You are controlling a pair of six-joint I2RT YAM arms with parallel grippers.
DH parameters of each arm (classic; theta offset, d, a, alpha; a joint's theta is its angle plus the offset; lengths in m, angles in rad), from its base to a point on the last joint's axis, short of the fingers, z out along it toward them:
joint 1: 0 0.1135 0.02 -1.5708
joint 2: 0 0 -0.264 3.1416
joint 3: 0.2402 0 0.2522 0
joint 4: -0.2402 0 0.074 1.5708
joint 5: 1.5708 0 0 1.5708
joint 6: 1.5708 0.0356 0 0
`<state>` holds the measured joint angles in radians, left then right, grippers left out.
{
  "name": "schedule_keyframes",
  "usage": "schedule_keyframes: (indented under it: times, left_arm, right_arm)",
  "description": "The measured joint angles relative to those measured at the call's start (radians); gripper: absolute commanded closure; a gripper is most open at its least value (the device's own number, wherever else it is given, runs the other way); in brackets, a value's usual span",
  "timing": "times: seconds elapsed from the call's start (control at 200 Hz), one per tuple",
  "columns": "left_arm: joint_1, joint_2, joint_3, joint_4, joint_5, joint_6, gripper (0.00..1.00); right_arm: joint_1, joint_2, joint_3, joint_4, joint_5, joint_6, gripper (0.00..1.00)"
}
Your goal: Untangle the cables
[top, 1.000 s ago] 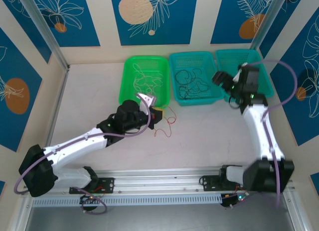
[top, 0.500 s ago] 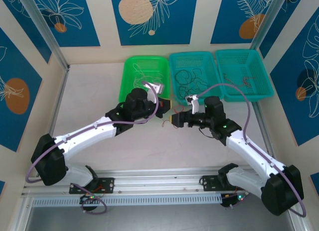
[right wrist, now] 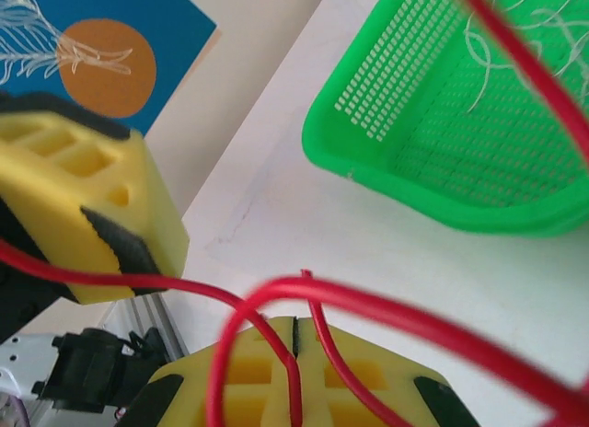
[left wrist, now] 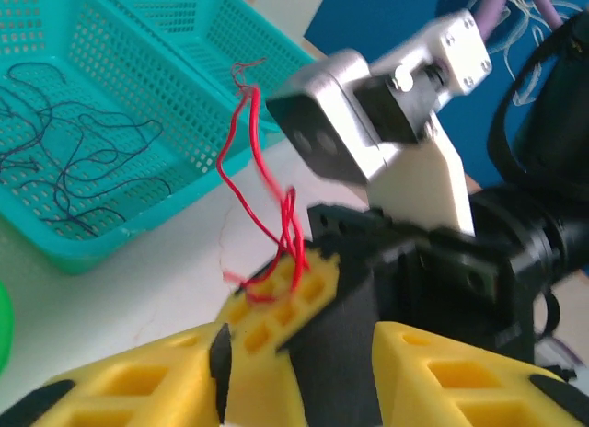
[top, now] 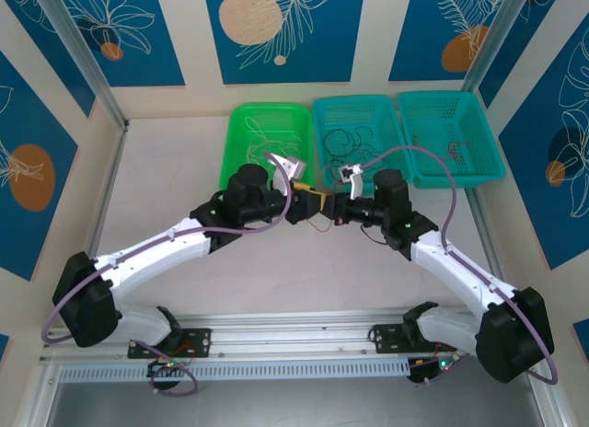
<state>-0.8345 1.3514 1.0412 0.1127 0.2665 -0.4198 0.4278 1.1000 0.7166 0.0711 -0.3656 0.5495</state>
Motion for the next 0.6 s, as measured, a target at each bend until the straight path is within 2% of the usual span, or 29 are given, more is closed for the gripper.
schedule_keyframes:
  times: [0.115,0.24,0.395,0.48,0.6]
  left_arm:
    - [0.0,-0.042,-0.013,-0.002,0.065,0.065,0.36]
    - [0.0,-0.087,-0.032,0.001,0.139,0.111,0.31]
    - [-0.002,-0.139,-0.072,0.003,0.188,0.146,0.28]
    - [-0.004,-0.163,-0.088,0.003,0.197,0.162,0.28]
    - [-0.004,-0.201,-0.106,-0.008,0.196,0.185,0.28]
  right_arm:
    - [-0.058,-0.025,0.008,-0.006,0.024,0.023,1.0]
    - [-0.154,-0.023,0.037,-0.014,0.057,0.06,1.0]
    - [-0.369,0.051,0.152,-0.023,0.124,0.091,1.0]
    - [-0.467,0.151,0.275,-0.034,0.231,0.066,1.0]
    - [-0.519,0.317,0.471,-0.035,0.441,-0.007,1.0]
